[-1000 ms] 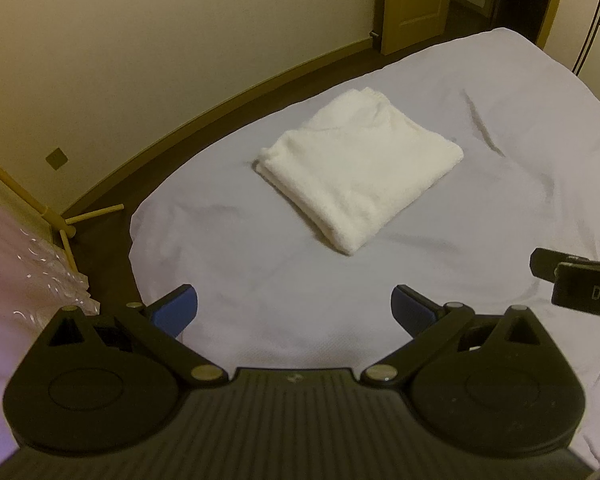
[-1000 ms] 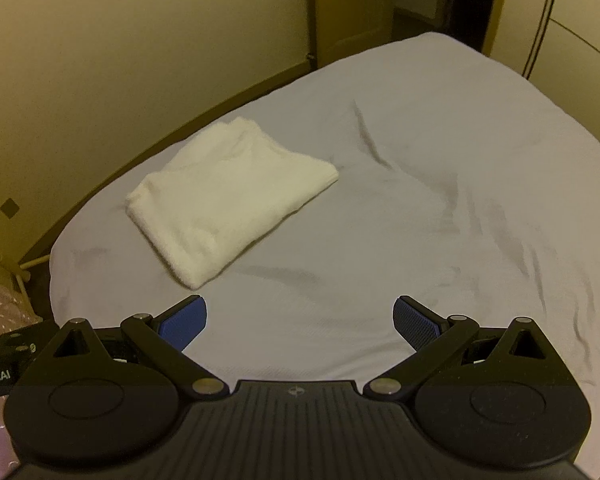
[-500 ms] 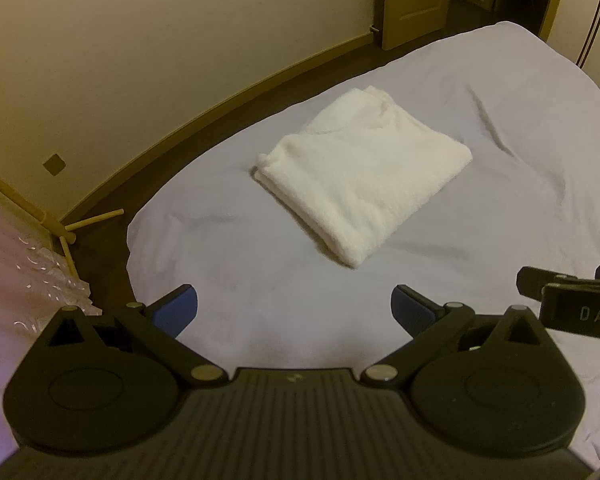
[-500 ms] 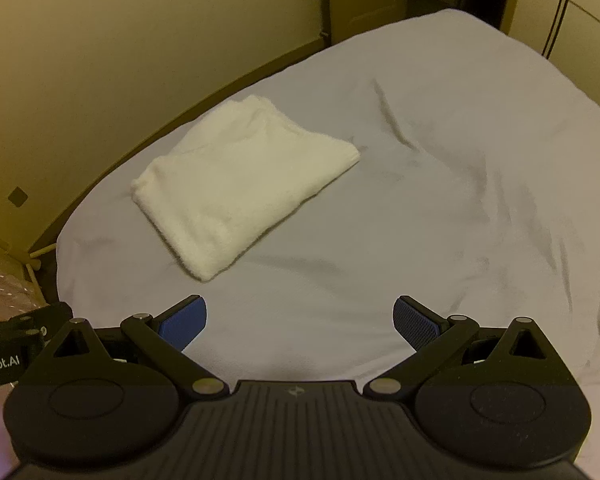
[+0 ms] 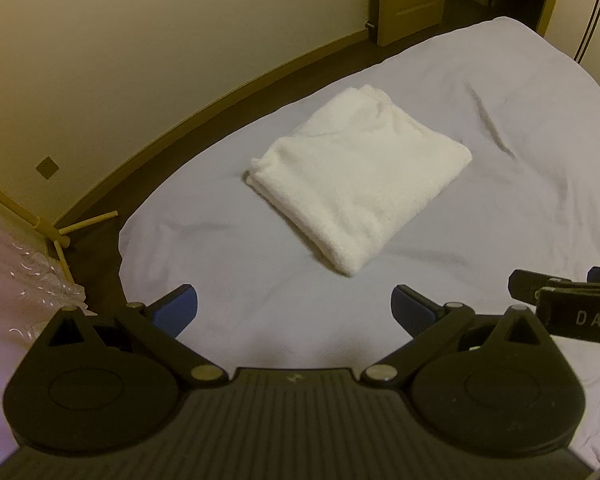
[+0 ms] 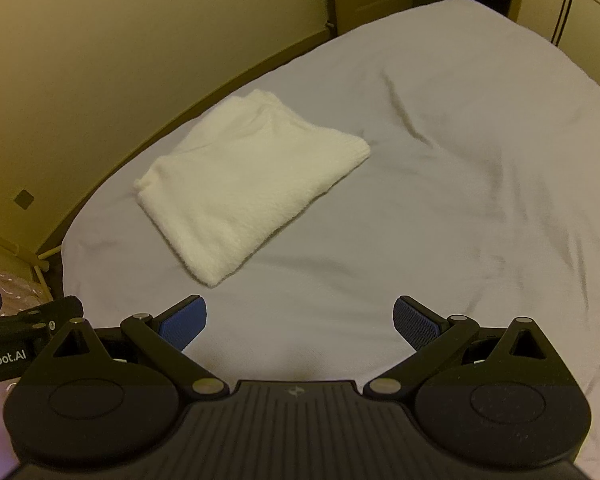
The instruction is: Fold clothes
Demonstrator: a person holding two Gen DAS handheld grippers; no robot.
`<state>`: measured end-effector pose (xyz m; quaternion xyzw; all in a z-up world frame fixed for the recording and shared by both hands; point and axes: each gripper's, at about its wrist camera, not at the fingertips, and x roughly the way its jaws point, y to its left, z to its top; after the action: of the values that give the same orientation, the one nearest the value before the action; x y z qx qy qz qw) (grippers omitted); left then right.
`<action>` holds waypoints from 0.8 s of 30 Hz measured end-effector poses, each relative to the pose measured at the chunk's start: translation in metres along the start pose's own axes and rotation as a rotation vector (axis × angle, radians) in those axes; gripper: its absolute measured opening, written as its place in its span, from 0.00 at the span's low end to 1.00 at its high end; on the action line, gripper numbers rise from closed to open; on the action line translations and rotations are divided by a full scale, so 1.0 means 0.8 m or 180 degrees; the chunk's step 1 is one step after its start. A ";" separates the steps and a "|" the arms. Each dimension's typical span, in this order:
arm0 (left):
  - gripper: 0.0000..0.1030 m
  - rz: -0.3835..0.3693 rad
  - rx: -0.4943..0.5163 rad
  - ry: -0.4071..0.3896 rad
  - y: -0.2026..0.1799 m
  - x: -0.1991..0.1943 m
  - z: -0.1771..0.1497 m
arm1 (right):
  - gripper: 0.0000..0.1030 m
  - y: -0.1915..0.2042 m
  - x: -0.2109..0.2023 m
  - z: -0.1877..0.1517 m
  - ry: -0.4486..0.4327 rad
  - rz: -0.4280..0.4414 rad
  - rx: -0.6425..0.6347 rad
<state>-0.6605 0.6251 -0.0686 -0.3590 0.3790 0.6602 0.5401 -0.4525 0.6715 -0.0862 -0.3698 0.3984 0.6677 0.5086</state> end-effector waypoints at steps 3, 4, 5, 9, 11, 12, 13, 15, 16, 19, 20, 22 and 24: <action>0.99 0.0013 -0.0011 0.0024 0.001 0.003 0.001 | 1.00 0.000 0.002 0.003 0.0009 0.0010 0.0014; 0.99 0.0015 -0.0014 0.0031 0.001 0.004 0.003 | 1.00 0.001 0.003 0.003 0.0012 0.0011 0.0013; 0.99 0.0018 -0.0016 0.0037 0.002 0.004 0.004 | 1.00 0.001 0.003 0.003 0.0017 0.0011 0.0010; 0.99 0.0025 -0.0023 0.0040 0.004 0.005 0.005 | 1.00 0.004 0.005 0.005 0.0032 0.0014 -0.0008; 0.99 0.0023 -0.0026 0.0038 0.005 0.004 0.005 | 1.00 0.006 0.005 0.005 0.0039 0.0016 -0.0021; 0.99 0.0021 -0.0028 0.0037 0.006 0.004 0.005 | 1.00 0.007 0.006 0.005 0.0041 0.0017 -0.0028; 0.99 0.0020 -0.0031 0.0035 0.006 0.004 0.004 | 1.00 0.007 0.005 0.004 0.0039 0.0015 -0.0035; 0.99 0.0022 -0.0039 0.0031 0.008 0.002 0.004 | 1.00 0.008 0.004 0.004 0.0032 0.0007 -0.0048; 0.99 0.0023 -0.0043 0.0029 0.009 0.002 0.003 | 1.00 0.008 0.003 0.003 0.0023 0.0005 -0.0054; 0.99 0.0015 -0.0052 0.0019 0.011 -0.001 0.002 | 1.00 0.012 -0.001 0.002 -0.0010 0.0009 -0.0065; 0.99 0.0008 -0.0054 0.0007 0.012 -0.003 0.001 | 1.00 0.013 -0.003 0.001 -0.0023 0.0010 -0.0068; 0.99 0.0006 -0.0059 -0.0069 0.013 -0.011 -0.001 | 1.00 0.014 -0.007 0.000 -0.0047 0.0008 -0.0068; 0.99 0.0011 -0.0044 -0.0124 0.013 -0.018 -0.003 | 1.00 0.015 -0.013 -0.003 -0.0077 0.0008 -0.0067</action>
<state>-0.6687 0.6156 -0.0558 -0.3490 0.3645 0.6706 0.5437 -0.4622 0.6633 -0.0760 -0.3666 0.3856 0.6769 0.5086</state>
